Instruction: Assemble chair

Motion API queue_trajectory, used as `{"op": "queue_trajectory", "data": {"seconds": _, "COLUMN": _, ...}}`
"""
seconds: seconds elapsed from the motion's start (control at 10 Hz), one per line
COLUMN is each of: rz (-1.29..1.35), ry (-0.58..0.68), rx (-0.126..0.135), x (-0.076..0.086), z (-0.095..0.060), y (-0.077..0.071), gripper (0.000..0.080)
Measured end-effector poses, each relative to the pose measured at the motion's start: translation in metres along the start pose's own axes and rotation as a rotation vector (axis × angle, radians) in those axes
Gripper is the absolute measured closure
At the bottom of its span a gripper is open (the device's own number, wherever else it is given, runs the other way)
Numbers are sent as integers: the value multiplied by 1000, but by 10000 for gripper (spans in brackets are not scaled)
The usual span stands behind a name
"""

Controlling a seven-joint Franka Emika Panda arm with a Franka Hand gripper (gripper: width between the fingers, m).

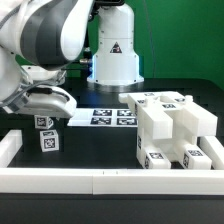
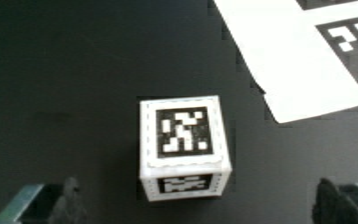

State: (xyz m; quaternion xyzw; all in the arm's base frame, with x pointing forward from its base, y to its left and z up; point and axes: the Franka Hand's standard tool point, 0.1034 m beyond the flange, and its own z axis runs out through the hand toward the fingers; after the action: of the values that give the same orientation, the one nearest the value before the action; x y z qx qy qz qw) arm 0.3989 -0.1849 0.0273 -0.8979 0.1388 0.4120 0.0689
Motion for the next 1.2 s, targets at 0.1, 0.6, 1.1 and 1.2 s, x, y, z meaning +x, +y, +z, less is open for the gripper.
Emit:
{"op": "queue_trajectory", "data": {"seconds": 0.1, "rz": 6, "ry": -6, "rx": 4, "x": 0, "z": 2, "y": 1, "gripper": 150}}
{"op": "queue_trajectory", "data": {"seconds": 0.6, "rz": 74, "ry": -121, "rx": 26, "x": -5, "z": 34, "y": 7, "gripper": 172}}
{"op": "queue_trajectory", "data": {"seconds": 1.1, "rz": 75, "ry": -100, "rx": 20, "x": -8, "z": 27, "y": 0, "gripper": 519}}
{"op": "queue_trajectory", "data": {"seconds": 1.2, "rz": 53, "ry": -68, "rx": 12, "x": -19, "z": 12, "y": -19, "gripper": 519}}
